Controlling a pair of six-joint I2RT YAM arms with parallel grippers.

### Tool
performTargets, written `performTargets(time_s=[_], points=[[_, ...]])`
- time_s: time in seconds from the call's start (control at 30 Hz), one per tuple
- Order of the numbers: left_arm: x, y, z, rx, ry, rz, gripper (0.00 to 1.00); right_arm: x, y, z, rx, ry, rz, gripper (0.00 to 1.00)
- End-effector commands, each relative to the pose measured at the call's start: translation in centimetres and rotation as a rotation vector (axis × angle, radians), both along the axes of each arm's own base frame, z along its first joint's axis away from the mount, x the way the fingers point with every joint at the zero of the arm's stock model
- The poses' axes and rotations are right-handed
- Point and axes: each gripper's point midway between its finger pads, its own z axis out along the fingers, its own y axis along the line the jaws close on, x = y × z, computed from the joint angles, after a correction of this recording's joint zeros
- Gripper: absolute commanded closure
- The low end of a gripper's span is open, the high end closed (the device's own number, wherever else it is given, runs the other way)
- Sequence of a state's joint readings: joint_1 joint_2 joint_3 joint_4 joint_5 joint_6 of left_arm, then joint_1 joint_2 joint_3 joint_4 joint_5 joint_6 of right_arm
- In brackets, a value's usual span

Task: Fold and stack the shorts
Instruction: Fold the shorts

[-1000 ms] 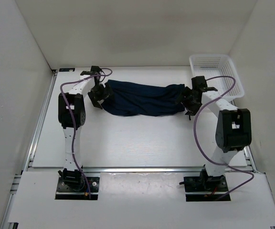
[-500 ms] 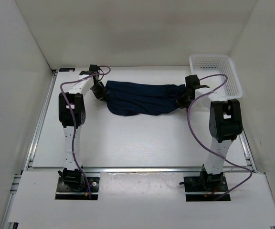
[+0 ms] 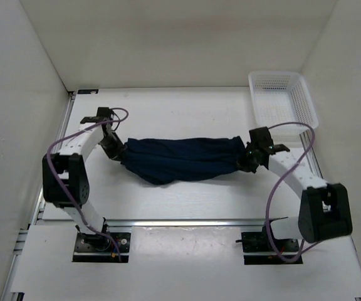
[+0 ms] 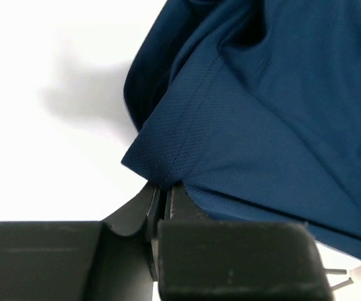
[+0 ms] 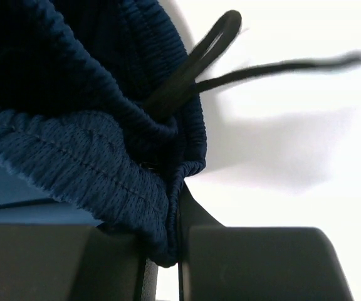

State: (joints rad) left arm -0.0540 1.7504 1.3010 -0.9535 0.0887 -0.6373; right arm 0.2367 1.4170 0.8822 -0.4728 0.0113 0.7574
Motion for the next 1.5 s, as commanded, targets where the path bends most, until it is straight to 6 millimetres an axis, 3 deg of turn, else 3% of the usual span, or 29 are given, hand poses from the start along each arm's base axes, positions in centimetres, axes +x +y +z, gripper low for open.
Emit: performTargets(time_s=[0.0, 0.03, 0.07, 0.1, 0.13, 0.17, 0.2, 0.3, 0.33, 0.4, 0.43, 0.5, 0.53, 0.57, 0.7, 0.77, 0.8, 0.87, 0.9, 1.0, 1.07, 1.17, 1.27, 1.37, 1.4, 1.43, 1.47], points=[[-3.8, 2.0, -0.4, 0.079, 0.004, 0.052, 0.90, -5.2, -2.0, -1.5, -0.051, 0.058, 0.000, 1.00], [-4.7, 2.0, -0.7, 0.078, 0.017, 0.061, 0.83, -6.3, -1.9, -1.8, -0.038, 0.072, 0.008, 0.94], [-5.2, 1.8, -1.0, 0.079, 0.020, 0.052, 0.75, -7.8, -1.9, -2.2, -0.022, 0.072, 0.028, 0.80], [-6.3, 1.7, -1.3, 0.071, 0.034, 0.049, 0.64, -9.1, -1.8, -2.4, -0.021, 0.093, 0.050, 0.50], [-6.6, 1.7, -1.3, 0.071, 0.034, 0.049, 0.54, -9.6, -2.0, -2.4, -0.026, 0.093, 0.060, 0.41], [-6.5, 1.7, -1.1, 0.070, 0.023, 0.049, 0.36, -10.1, -2.2, -2.2, -0.031, 0.096, 0.070, 0.36], [-6.5, 1.7, -0.7, 0.069, 0.008, 0.050, 0.31, -10.6, -2.6, -1.8, -0.050, 0.086, 0.082, 0.32], [-6.6, 2.0, 1.5, 0.084, -0.041, 0.056, 0.28, -10.2, -3.9, 1.2, -0.120, 0.015, 0.097, 0.26], [-5.8, 2.0, 3.3, 0.083, -0.090, 0.049, 0.28, -10.3, -3.9, 2.0, -0.123, 0.003, 0.106, 0.26], [-5.8, 2.6, 4.8, 0.115, -0.095, 0.058, 0.28, -8.9, -3.8, 4.7, -0.123, -0.080, 0.106, 0.34], [-5.0, 2.8, 6.7, 0.126, -0.143, 0.056, 0.28, -8.8, -3.8, 5.3, -0.121, -0.088, 0.106, 0.54], [-5.2, 3.4, 8.2, 0.156, -0.153, 0.054, 0.28, -7.9, -3.4, 6.5, -0.109, -0.109, 0.109, 0.79], [-4.7, 3.4, 9.7, 0.153, -0.189, 0.057, 0.28, -7.3, -3.0, 6.5, -0.097, -0.119, 0.114, 0.98], [-4.8, 3.5, 10.4, 0.161, -0.205, 0.061, 0.28, -6.8, -2.9, 6.1, -0.100, -0.102, 0.115, 1.00], [-4.8, 3.5, 12.2, 0.161, -0.242, 0.056, 0.28, -4.2, -1.8, 5.6, -0.069, -0.122, 0.120, 1.00], [-4.8, 3.5, 12.2, 0.161, -0.242, 0.056, 0.28, -2.2, -1.2, 4.3, -0.064, -0.105, 0.107, 1.00], [-5.0, 3.6, 11.7, 0.162, -0.227, 0.054, 0.28, -1.6, -1.0, 2.3, -0.067, -0.050, 0.098, 1.00], [-5.0, 3.3, 11.3, 0.151, -0.223, 0.050, 0.28, 0.5, -0.2, 1.5, -0.057, -0.060, 0.092, 1.00], [-5.1, 3.2, 11.0, 0.145, -0.220, 0.038, 0.28, 0.9, -0.4, -0.8, -0.084, 0.004, 0.075, 1.00], [-5.4, 3.3, 10.2, 0.150, -0.204, 0.025, 0.28, 2.2, -0.5, -3.6, -0.131, 0.077, 0.040, 1.00], [-5.7, 3.1, 9.8, 0.153, -0.192, 0.005, 0.28, 3.0, -0.3, -3.7, -0.130, 0.071, 0.040, 1.00], [-6.2, 2.3, 9.3, 0.146, -0.187, -0.038, 0.28, 2.7, 0.5, -2.2, -0.104, 0.073, 0.063, 1.00], [-6.6, 2.2, 9.0, 0.139, -0.190, -0.051, 0.28, 3.2, 1.1, 3.3, -0.071, -0.058, 0.068, 1.00], [-6.8, 2.2, 8.7, 0.143, -0.181, -0.062, 0.28, 2.7, 0.1, 7.5, -0.105, -0.139, 0.074, 1.00], [-6.8, 2.2, 8.7, 0.143, -0.181, -0.062, 0.28, 2.0, -0.4, 7.9, -0.118, -0.132, 0.068, 0.99], [-6.8, 2.2, 8.7, 0.143, -0.181, -0.062, 0.28, 1.8, -0.6, 8.4, -0.129, -0.145, 0.073, 0.96], [-6.6, 2.0, 8.7, 0.133, -0.190, -0.074, 0.28, 1.4, -1.0, 9.2, -0.139, -0.169, 0.079, 0.81]])
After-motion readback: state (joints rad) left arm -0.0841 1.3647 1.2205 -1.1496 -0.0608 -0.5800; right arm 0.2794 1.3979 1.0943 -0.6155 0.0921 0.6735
